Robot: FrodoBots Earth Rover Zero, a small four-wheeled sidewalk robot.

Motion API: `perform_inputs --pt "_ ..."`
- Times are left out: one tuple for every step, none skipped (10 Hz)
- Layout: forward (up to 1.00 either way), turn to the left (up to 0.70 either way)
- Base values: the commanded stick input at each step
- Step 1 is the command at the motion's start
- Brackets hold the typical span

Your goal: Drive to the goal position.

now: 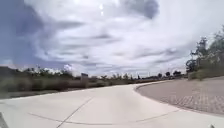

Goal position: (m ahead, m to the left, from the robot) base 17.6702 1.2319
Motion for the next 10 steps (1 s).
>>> perform_inputs --pt "0.85 0.0" --pt "0.85 0.0" --pt "0.85 0.0" --pt "0.85 0.0" --pt "0.85 0.0" --pt "0.85 0.0" --pt "0.85 0.0" --pt "0.85 0.0" --pt "0.85 0.0" --pt "0.85 0.0"
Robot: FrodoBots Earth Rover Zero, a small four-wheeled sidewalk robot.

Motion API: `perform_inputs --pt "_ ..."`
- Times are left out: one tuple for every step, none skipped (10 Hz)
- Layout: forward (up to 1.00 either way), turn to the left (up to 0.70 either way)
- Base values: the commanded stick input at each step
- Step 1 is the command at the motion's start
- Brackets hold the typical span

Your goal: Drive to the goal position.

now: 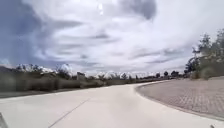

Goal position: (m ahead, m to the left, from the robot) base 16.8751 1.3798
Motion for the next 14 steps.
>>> perform_inputs --pt "0.85 0.0" --pt "0.85 0.0" --pt "0.85 0.0" --pt "0.85 0.0" --pt "0.85 0.0" --pt "0.85 0.0" --pt "0.85 0.0" --pt "0.85 0.0" --pt "0.85 0.0" --pt "0.85 0.0" --pt "0.85 0.0" --pt "0.85 0.0" --pt "0.85 0.0" --pt "0.85 0.0"
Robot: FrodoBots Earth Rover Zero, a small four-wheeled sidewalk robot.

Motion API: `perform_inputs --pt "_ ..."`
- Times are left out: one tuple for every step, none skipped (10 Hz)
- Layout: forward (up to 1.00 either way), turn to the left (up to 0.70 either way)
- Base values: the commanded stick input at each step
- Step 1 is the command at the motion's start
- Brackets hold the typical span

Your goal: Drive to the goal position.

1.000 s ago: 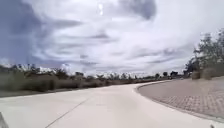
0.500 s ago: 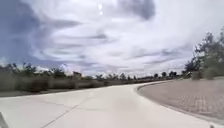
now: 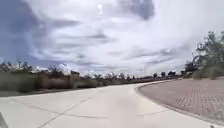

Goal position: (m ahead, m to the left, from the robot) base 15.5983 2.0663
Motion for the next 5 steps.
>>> perform_inputs --pt "0.85 0.0" --pt "0.85 0.0" --pt "0.85 0.0" --pt "0.85 0.0" --pt "0.85 0.0"
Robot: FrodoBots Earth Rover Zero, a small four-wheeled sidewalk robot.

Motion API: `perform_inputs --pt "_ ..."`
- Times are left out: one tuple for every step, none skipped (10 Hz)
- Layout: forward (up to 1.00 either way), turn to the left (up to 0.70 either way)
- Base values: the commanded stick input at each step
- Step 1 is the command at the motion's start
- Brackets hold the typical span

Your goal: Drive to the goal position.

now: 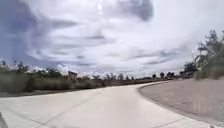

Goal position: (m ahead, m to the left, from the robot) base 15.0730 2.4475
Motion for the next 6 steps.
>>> perform_inputs --pt "0.85 0.0" --pt "0.85 0.0" --pt "0.85 0.0" --pt "0.85 0.0" --pt "0.85 0.0" --pt "0.85 0.0"
